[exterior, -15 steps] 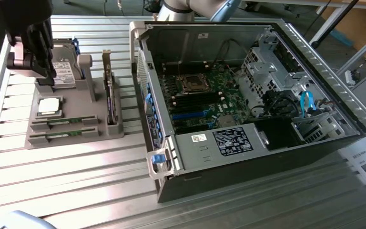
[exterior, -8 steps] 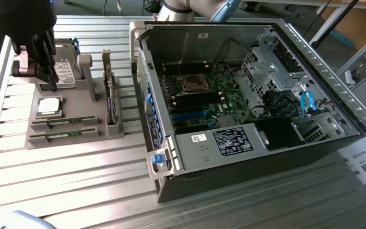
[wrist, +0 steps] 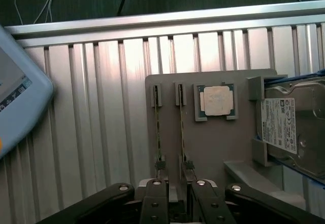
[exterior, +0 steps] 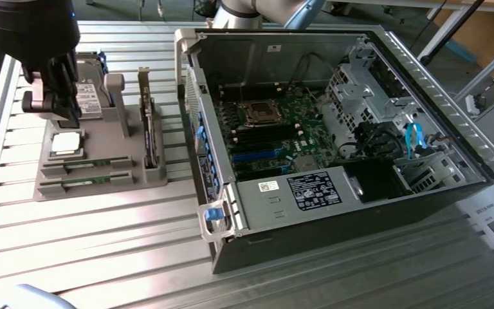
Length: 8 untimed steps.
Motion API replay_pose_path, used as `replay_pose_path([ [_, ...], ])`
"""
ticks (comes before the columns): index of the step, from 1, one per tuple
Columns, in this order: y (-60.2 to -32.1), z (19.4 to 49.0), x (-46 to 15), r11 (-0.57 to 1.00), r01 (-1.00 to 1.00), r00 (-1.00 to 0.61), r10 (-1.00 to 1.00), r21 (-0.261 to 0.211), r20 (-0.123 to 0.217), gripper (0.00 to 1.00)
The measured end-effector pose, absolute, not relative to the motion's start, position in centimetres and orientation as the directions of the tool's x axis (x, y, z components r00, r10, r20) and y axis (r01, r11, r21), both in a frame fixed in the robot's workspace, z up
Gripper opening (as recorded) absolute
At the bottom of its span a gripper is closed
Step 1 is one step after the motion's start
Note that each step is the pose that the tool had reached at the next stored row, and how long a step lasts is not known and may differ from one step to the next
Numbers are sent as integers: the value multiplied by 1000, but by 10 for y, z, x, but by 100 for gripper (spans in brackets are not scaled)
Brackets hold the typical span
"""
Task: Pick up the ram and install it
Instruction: 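Pick up the ram and move it above insertion slot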
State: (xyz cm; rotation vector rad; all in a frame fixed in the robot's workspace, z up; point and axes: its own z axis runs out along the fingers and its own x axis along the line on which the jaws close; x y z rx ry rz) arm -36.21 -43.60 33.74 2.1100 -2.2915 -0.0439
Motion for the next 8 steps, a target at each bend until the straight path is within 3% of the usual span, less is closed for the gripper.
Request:
replay_pose_path([
  [8, -436, 323, -362, 82, -996, -82, -997, 38, 0, 25],
])
